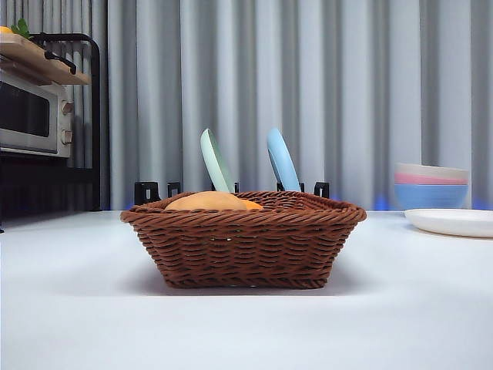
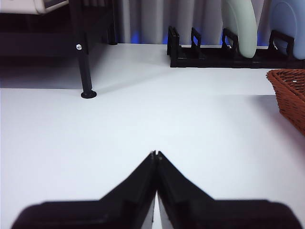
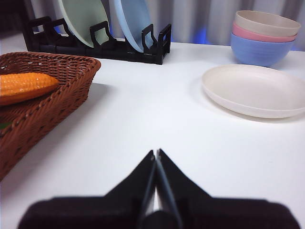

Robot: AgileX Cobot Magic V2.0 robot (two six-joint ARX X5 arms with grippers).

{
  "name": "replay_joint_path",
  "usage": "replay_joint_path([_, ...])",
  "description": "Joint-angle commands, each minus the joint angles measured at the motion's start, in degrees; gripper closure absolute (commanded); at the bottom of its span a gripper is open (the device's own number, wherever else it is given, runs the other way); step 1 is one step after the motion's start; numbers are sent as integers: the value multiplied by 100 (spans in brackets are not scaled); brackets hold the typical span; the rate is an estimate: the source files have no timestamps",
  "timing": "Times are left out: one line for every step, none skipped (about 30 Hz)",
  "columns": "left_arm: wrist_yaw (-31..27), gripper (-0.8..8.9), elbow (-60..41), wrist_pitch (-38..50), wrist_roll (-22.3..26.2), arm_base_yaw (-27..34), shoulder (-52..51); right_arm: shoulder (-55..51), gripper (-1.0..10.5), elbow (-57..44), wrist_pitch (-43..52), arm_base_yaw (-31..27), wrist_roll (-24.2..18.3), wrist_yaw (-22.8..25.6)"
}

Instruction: Pick up the basket,pick up the corn from the table,pick up the potato from the table,pick up the cucumber from the table,put all items into the basket

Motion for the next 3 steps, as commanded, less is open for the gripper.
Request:
replay_joint_path([-4, 816, -85, 31, -35, 15, -13, 0, 963, -46, 24, 4, 48, 17])
replay_joint_path([-4, 816, -85, 31, -35, 15, -13, 0, 963, -46, 24, 4, 48, 17])
replay_joint_path([-4, 816, -85, 31, -35, 15, -13, 0, 963, -46, 24, 4, 48, 17])
